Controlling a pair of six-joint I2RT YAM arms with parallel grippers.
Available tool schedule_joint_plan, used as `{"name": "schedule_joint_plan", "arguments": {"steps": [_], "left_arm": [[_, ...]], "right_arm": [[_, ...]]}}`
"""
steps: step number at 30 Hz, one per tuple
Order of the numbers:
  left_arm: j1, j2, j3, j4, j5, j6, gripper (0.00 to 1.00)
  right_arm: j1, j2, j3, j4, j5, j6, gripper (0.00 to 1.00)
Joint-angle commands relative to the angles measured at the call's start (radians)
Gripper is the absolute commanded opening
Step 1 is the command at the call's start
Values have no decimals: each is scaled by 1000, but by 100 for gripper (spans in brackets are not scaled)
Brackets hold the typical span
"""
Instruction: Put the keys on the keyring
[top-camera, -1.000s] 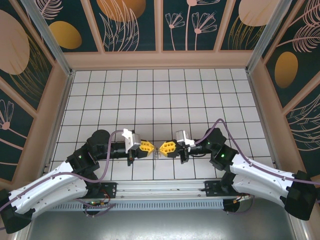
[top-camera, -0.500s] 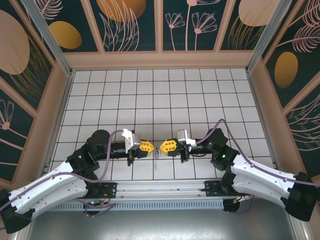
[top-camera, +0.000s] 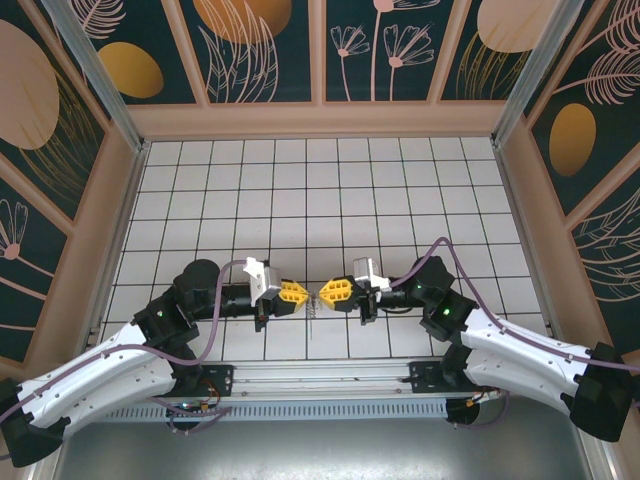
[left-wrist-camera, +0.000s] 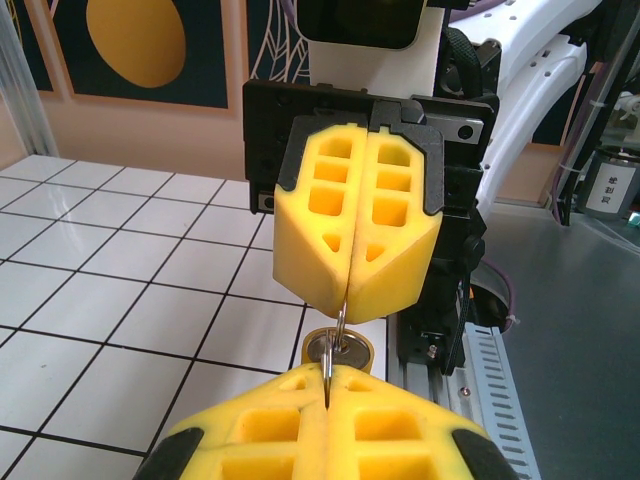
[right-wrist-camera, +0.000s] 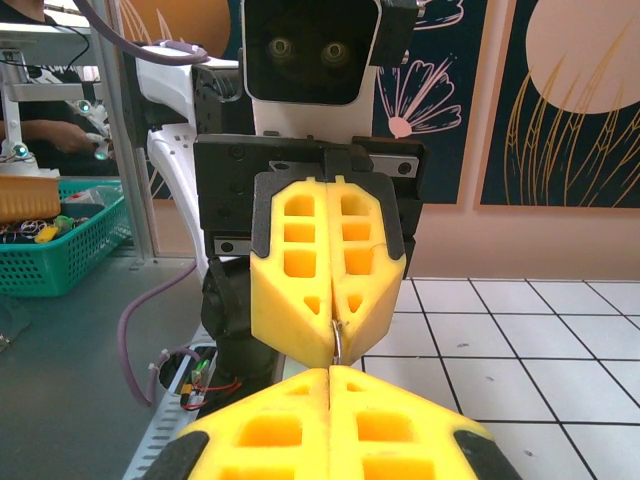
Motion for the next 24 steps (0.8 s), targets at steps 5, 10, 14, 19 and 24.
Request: {"name": "schedule_joint_plan", "arguments": {"steps": [5, 10, 14, 19, 24], "left_arm": [[-3, -14, 31, 30, 7, 4, 0], [-3, -13, 31, 31, 6, 4, 0], [-4, -10, 30, 34, 6, 1, 0], [-3, -9, 29, 34, 7, 1, 0], [-3, -9, 28, 35, 8, 3, 0]], "right_arm": [[-7, -12, 9, 12, 14, 10, 0], [-7, -22, 2, 15, 17, 10, 0], [-6, -9, 2, 30, 9, 13, 0], [-7, 0, 1, 41, 4, 15, 0], [-7, 1, -5, 52, 12, 18, 0]]}}
